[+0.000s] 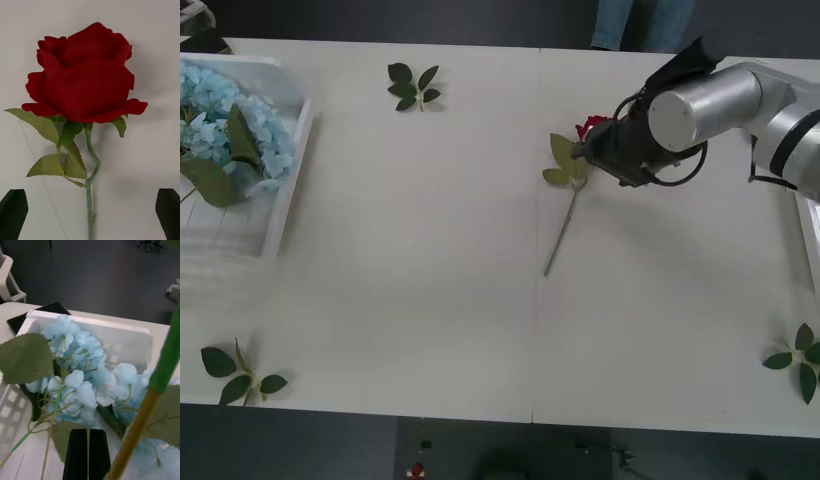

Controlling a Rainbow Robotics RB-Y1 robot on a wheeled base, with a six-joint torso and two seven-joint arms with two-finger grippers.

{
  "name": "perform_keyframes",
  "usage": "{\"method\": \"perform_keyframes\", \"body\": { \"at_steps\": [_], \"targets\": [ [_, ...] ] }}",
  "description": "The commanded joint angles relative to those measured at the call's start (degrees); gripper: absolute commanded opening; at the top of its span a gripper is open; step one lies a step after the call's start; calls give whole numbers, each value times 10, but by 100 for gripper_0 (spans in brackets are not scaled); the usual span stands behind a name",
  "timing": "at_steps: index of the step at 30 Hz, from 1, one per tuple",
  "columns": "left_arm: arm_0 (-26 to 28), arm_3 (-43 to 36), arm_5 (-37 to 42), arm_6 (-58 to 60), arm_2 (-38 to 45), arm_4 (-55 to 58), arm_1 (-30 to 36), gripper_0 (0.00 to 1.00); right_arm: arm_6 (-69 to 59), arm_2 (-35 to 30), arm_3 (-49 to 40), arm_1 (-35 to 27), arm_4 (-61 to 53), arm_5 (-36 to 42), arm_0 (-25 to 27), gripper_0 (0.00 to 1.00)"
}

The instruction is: Put the red flowers into the right box and the blue flowers into the left box

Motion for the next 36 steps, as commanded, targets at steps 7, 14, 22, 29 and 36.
{"method": "perform_keyframes", "body": {
  "at_steps": [7, 14, 22, 29, 36],
  "targets": [
    [20, -11, -6, -4, 16, -35, 13, 28, -143, -9, 60, 89, 131, -3, -34, 100],
    [20, -13, -6, -17, 16, -21, 13, 79, -167, -9, 80, 117, 167, 7, -38, 100],
    [36, -89, 94, -86, 19, 99, 13, 79, -178, -9, 81, 134, 197, 62, -43, 100],
    [29, -103, 140, -90, -46, 251, 13, 79, -179, -9, 81, 144, 211, 86, -42, 100],
    [6, -103, 128, -78, -150, 285, 13, 79, -179, -9, 82, 151, 217, 113, -42, 100]
  ]
}}
